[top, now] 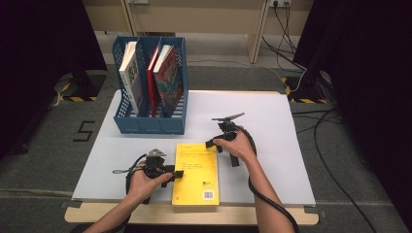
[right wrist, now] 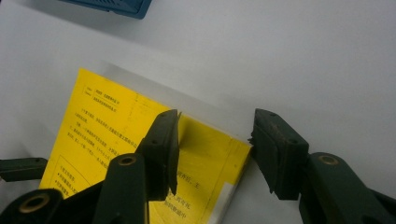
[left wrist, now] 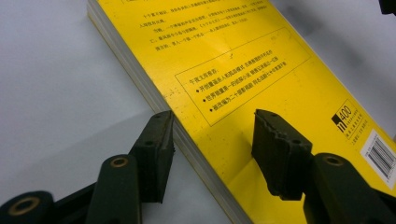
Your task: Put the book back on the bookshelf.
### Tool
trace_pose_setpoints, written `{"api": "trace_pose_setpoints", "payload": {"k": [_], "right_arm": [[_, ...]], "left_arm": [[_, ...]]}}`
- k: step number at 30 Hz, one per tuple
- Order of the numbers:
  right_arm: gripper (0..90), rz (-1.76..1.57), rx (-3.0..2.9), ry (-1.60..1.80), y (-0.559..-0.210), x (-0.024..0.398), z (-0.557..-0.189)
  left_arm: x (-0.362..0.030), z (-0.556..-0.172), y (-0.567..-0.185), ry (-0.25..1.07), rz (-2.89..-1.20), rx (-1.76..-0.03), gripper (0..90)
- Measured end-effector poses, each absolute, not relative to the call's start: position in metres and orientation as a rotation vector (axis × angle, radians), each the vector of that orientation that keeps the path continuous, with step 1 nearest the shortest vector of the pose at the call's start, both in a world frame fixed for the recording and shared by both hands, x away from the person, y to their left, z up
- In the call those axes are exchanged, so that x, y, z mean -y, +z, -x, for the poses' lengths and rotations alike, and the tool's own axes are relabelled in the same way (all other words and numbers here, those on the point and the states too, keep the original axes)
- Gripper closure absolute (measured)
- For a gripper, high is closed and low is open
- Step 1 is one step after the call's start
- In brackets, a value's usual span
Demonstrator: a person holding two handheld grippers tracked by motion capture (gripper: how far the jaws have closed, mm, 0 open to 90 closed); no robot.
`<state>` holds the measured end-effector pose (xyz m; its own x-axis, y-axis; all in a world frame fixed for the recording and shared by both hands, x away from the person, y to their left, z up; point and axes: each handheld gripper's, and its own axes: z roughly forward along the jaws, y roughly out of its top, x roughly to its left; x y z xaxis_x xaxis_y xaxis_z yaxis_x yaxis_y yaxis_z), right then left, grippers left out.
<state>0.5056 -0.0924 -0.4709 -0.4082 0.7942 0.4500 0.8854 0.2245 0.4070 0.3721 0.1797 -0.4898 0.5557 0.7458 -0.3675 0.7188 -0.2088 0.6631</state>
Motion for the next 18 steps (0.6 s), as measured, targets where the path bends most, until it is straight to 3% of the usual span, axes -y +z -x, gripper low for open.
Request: {"api": "trace_pose_setpoints", "payload": {"k": [18], "right_arm": [[66.2,1.684,2.244,-0.942,-0.4711,0.1008,-0.509]], "left_arm": [[-0.1779,-0.3696,-0.4905,0.061,-1.927,-1.208,47.6]]}}
